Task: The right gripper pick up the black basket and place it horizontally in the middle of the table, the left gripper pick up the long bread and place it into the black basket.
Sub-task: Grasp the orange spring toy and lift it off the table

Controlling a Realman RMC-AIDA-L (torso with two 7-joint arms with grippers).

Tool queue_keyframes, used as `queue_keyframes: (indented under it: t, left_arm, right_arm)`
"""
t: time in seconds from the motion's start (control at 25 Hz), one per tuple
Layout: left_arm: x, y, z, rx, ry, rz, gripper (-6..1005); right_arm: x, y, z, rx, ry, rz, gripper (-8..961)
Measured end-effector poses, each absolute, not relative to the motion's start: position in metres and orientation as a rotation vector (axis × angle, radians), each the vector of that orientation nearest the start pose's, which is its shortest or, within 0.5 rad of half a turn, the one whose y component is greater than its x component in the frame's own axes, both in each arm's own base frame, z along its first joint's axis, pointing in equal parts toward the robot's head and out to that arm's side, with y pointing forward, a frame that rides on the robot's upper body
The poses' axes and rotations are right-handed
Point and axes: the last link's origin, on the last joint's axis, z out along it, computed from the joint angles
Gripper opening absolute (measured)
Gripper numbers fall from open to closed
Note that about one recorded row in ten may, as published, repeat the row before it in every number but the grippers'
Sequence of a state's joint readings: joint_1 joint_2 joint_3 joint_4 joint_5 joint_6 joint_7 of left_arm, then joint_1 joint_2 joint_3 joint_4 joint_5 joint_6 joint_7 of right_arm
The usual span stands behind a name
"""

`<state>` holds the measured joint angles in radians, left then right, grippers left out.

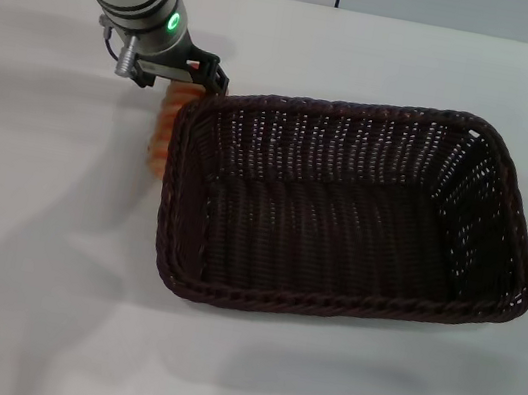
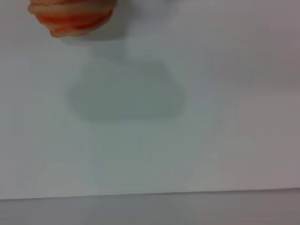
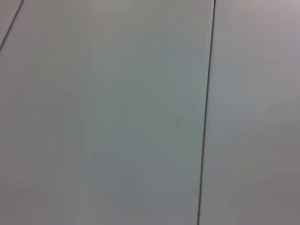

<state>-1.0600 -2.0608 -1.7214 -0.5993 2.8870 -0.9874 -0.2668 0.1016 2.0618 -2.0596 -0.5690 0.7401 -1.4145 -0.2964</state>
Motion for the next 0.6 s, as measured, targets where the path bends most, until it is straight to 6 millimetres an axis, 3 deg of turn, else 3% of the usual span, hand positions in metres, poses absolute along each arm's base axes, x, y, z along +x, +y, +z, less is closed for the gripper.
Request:
queue_keyframes:
  t: [0.6]
  left_arm:
    - [-0.185,0.450,-0.041,-1.852,-1.561,0.291,843]
  right_arm:
    - [0.305,0.278,0.039,-1.261,0.162,0.701,365]
